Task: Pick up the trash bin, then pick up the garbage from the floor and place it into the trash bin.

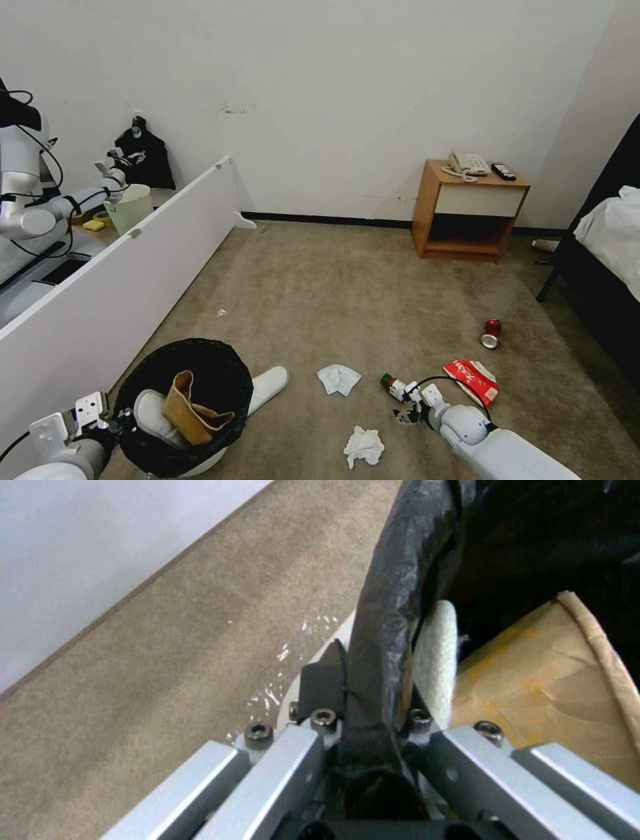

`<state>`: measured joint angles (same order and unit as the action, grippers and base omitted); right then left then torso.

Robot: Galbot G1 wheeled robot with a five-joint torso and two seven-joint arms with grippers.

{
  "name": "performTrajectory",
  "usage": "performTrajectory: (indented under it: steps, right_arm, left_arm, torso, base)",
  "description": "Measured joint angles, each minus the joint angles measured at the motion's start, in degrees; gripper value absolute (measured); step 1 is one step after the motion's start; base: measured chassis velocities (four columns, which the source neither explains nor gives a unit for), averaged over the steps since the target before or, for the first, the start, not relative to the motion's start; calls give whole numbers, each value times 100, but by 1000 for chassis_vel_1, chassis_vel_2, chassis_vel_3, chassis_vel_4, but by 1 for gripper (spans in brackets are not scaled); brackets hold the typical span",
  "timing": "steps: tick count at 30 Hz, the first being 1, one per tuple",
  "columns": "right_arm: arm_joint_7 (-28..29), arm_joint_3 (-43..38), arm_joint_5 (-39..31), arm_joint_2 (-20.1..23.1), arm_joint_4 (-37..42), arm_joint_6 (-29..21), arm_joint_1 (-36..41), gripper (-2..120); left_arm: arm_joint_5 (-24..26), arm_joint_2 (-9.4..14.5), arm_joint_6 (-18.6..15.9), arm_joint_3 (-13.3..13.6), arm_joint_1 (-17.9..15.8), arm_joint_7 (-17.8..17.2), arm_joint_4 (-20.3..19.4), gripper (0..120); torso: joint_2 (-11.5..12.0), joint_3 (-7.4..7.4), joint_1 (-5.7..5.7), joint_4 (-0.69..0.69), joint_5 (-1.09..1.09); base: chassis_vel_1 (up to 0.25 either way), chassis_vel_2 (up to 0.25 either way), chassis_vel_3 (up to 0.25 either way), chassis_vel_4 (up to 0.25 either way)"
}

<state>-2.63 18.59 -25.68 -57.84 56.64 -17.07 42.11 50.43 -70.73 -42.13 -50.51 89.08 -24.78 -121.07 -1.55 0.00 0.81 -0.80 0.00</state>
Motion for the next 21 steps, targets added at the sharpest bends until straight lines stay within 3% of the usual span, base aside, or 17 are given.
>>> performTrajectory:
  steps: [12, 15, 21]
  right_arm:
    - [22, -75, 34, 30, 34, 6, 203, 63]
    - [42, -82, 37, 13, 47, 8, 213, 50]
    - [90, -95, 39, 15, 53, 11, 217, 44]
  left_arm:
    - [-12, -30, 0, 35, -21, -3, 30, 1]
    - [-14, -25, 0, 31, -16, -3, 28, 1]
    - [-37, -55, 0, 33, -11, -3, 33, 1]
  torso:
    - [0, 0, 0, 0, -1]
    - [-1, 0, 0, 0, 1]
    - [-1, 0, 0, 1, 1]
  base:
    - [0, 0, 0, 0]
    - [0, 0, 0, 0]
    - [0, 0, 0, 0]
